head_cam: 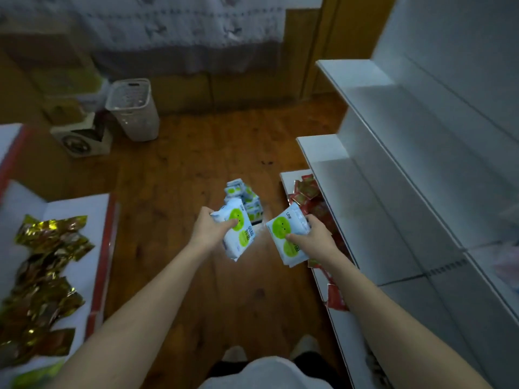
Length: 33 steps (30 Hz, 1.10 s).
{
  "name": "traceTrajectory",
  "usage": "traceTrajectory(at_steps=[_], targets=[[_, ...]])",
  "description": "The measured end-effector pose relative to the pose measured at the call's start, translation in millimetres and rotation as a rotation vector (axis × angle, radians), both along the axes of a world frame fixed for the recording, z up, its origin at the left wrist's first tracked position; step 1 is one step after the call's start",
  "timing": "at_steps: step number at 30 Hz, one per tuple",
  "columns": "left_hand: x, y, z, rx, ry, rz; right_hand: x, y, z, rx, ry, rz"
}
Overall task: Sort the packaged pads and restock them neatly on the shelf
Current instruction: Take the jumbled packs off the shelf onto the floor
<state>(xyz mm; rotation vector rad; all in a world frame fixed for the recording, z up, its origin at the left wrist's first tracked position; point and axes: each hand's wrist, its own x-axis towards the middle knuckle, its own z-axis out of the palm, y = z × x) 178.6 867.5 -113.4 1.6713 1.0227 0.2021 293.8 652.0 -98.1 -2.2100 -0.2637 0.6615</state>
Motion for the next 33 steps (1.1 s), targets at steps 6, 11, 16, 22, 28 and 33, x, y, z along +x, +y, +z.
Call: traceTrajectory(at_steps=[6, 11, 16, 22, 28, 33], targets=[[7.5, 36.3, -35.0, -0.119, 0.070, 0.031, 46.1, 42.2, -49.9, -0.146, 0.088, 0.119], [53.3, 73.0, -38.7, -0.160, 0.126, -0.015, 113.6, 88.9, -76.2, -0.234, 0.083, 0.297], [104.1, 102.0, -50.2, -0.102, 0.179, 0.040, 169.9, 136.7, -90.1, -0.222, 0.115, 0.449], [143.8, 124.8, -78.4, -0.043, 0.274, 0.104, 221.6, 181.0, -109.6, -0.220, 0.173, 0.528], [175.1, 181.4, -125.4, -0.093, 0.405, 0.043, 261.8, 237.2, -147.8, -0.358, 0.237, 0.523], [208.4, 236.5, -194.6, -0.130, 0.484, -0.120, 295.5, 288.9, -207.5, -0.487, 0.273, 0.456]])
